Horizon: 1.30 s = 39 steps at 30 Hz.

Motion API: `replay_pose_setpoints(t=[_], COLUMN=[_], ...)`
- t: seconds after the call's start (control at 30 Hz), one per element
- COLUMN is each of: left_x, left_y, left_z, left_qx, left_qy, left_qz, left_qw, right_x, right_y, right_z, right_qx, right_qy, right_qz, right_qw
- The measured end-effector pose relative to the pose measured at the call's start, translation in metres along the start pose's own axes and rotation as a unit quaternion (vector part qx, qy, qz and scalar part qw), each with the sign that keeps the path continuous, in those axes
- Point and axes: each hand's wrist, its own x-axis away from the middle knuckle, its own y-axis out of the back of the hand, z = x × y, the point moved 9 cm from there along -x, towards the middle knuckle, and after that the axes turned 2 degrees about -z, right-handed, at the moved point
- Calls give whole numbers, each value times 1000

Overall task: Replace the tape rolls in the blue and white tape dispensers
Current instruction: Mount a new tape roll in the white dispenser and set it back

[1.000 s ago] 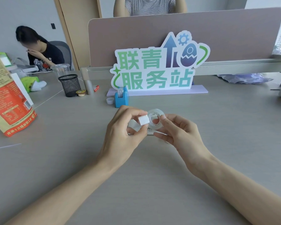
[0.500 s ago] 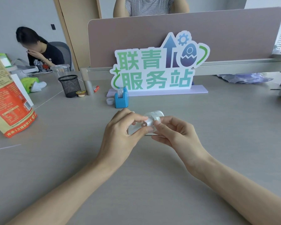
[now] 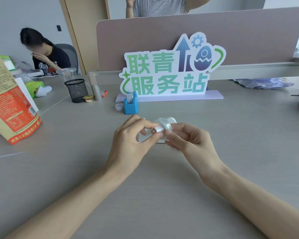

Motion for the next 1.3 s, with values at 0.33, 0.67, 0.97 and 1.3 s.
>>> replay_pose_setpoints(t=[0.33, 0.67, 0.97, 1.3], left_x=[-4, -2, 3, 4], left_y=[5, -1, -1, -2], left_z=[13, 16, 19, 16], left_qx=[68, 134, 140, 146], left_qy=[72, 114, 108, 89], left_qz=[-12, 2, -18, -36], left_qw=[995, 984, 984, 985], right_x=[4, 3, 1, 3], right_y=[-4, -2, -5, -4], right_z=[9, 11, 8, 10], right_qx=[48, 12, 29, 37], right_qy=[40, 33, 35, 54], right_qz=[8, 9, 4, -16], right_qw=[998, 999, 999, 998])
